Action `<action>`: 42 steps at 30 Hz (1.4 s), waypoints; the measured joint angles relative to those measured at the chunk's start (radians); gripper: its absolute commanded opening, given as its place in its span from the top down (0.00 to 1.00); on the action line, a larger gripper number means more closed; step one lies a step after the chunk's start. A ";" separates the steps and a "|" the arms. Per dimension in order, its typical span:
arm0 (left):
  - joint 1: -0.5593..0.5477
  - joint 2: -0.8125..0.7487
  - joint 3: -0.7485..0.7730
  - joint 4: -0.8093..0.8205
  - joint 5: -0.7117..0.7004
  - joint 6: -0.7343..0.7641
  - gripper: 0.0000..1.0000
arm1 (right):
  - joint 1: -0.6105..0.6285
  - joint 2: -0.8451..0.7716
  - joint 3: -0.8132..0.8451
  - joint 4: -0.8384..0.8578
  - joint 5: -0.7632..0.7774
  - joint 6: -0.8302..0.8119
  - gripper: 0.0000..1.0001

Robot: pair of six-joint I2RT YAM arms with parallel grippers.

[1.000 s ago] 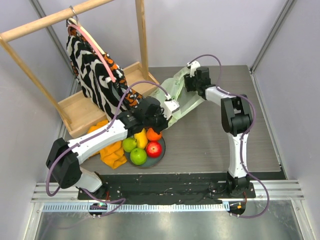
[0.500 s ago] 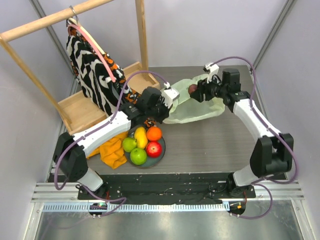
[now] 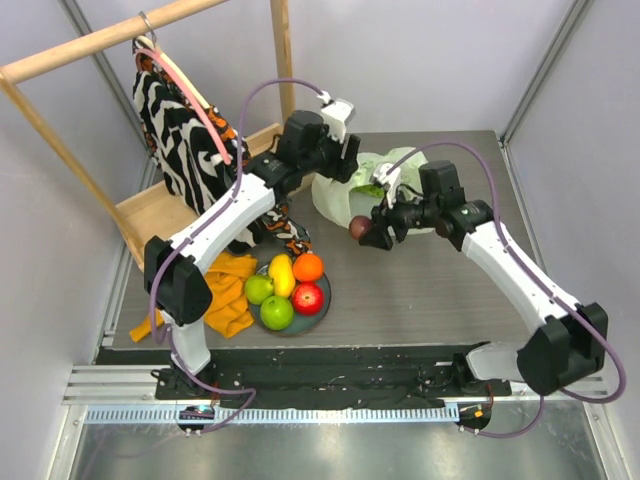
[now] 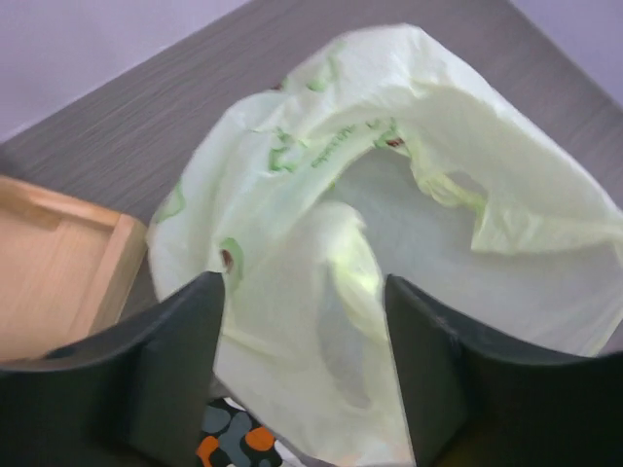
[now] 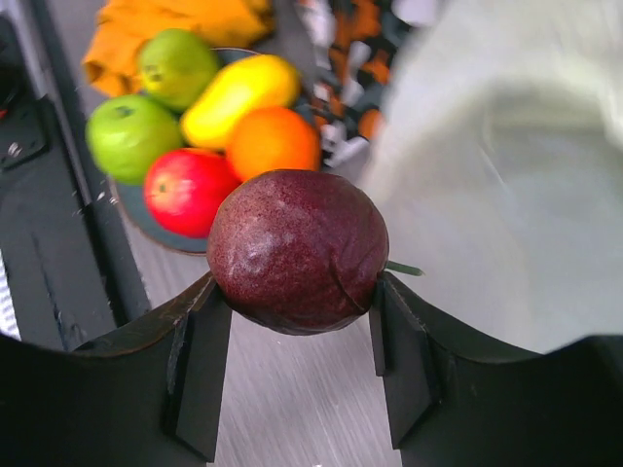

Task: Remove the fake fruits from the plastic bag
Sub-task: Take out the fake fruit from the plastic bag, then place the fake fruit on the plate, then adjust the plastic bag at the center of the board.

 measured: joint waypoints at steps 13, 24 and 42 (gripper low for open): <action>0.101 -0.047 0.005 -0.022 -0.033 -0.062 0.12 | 0.403 0.323 0.187 -0.027 0.054 -0.264 0.69; 0.134 -0.249 -0.107 -0.027 -0.034 -0.057 0.11 | 0.500 0.486 0.319 -0.077 0.090 -0.388 0.20; 0.137 -0.220 -0.121 -0.027 0.004 -0.066 0.14 | 0.158 0.246 0.273 -0.233 0.101 -0.387 0.37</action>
